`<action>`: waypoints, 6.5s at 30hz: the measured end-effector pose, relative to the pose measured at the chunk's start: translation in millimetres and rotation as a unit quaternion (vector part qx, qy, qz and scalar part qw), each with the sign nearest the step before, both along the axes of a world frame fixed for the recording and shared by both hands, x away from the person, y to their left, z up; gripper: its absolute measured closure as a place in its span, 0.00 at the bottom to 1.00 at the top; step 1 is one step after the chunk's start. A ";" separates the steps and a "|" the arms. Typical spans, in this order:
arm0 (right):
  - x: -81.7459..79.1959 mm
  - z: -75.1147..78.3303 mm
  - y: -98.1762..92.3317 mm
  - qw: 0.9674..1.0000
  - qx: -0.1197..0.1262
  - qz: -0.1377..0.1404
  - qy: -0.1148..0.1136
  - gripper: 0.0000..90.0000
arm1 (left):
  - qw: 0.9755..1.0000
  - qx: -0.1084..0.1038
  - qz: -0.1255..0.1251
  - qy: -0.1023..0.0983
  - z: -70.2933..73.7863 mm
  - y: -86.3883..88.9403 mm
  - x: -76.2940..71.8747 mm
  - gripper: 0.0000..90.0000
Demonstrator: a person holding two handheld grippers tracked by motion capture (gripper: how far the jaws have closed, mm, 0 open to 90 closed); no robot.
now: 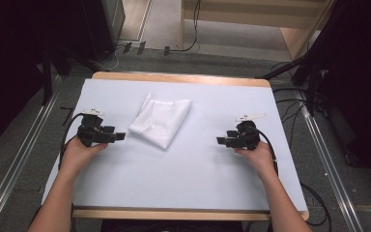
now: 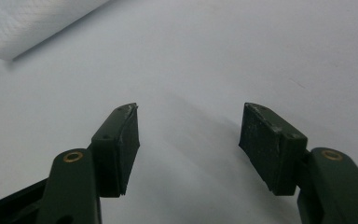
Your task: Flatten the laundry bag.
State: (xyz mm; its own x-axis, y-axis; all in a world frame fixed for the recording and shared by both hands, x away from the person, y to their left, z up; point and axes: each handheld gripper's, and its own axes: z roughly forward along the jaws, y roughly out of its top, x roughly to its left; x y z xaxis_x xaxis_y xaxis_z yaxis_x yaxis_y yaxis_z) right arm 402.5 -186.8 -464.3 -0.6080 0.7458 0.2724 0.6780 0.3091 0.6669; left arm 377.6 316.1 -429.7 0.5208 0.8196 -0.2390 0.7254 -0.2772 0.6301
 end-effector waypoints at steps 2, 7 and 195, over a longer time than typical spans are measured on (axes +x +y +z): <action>0.1 -0.3 0.4 1.000 0.000 0.000 0.000 0.43 | 1.000 0.000 0.000 0.000 0.0 0.0 0.1 0.40; 0.2 -0.5 0.1 1.000 -0.001 0.001 0.000 0.43 | 1.000 0.000 0.000 0.000 -0.2 -0.4 0.1 0.40; 9.0 61.5 187.7 0.988 0.015 0.145 -0.059 0.96 | 0.997 -0.004 -0.074 0.005 -6.8 -62.4 0.9 0.47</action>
